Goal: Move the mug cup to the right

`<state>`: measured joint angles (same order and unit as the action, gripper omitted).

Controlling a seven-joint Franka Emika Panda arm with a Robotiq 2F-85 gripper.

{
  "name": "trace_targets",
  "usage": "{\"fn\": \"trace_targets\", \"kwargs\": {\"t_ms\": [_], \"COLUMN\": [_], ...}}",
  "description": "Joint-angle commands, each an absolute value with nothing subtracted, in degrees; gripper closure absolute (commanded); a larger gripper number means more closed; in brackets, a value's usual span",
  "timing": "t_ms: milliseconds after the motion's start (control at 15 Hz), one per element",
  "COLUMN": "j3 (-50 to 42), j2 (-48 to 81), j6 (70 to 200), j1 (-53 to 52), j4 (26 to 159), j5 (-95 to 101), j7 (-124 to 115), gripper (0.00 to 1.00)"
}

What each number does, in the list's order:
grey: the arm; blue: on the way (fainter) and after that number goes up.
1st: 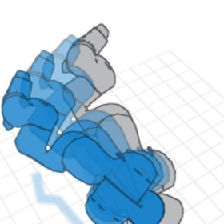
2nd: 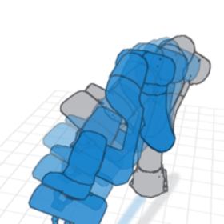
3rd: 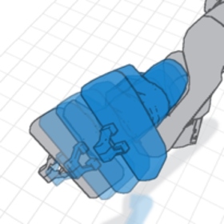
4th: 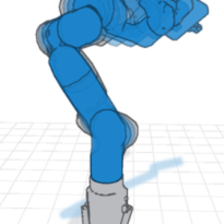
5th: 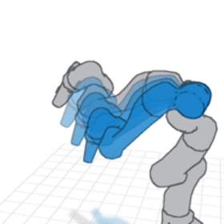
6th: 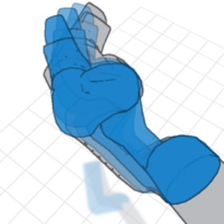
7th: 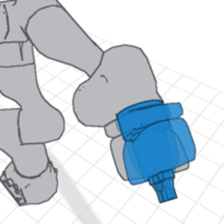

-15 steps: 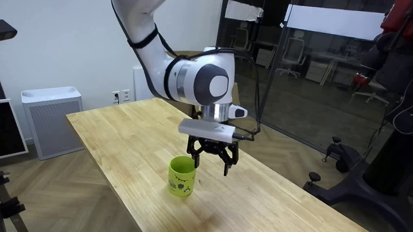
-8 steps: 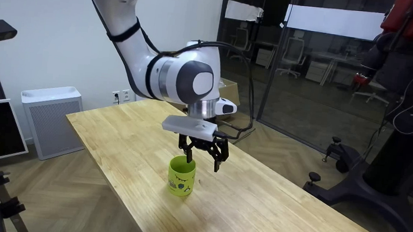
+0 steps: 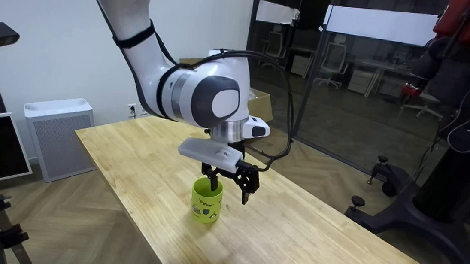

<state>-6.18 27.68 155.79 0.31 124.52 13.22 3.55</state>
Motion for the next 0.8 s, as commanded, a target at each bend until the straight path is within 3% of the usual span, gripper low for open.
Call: {"fn": "trace_targets", "kwargs": {"t_ms": [0, 400, 733], "j3": [-4.97, -3.29, -4.0], "j2": [27.1, 29.59, 28.28], "j6": [155.57, 150.74, 146.99], "j1": [3.47, 7.06, 4.27], "j4": [125.05, 120.74, 119.93], "j5": [10.79, 8.77, 11.14], "j7": [6.22, 13.32, 11.8], "gripper": [0.0, 0.0, 0.0]}}
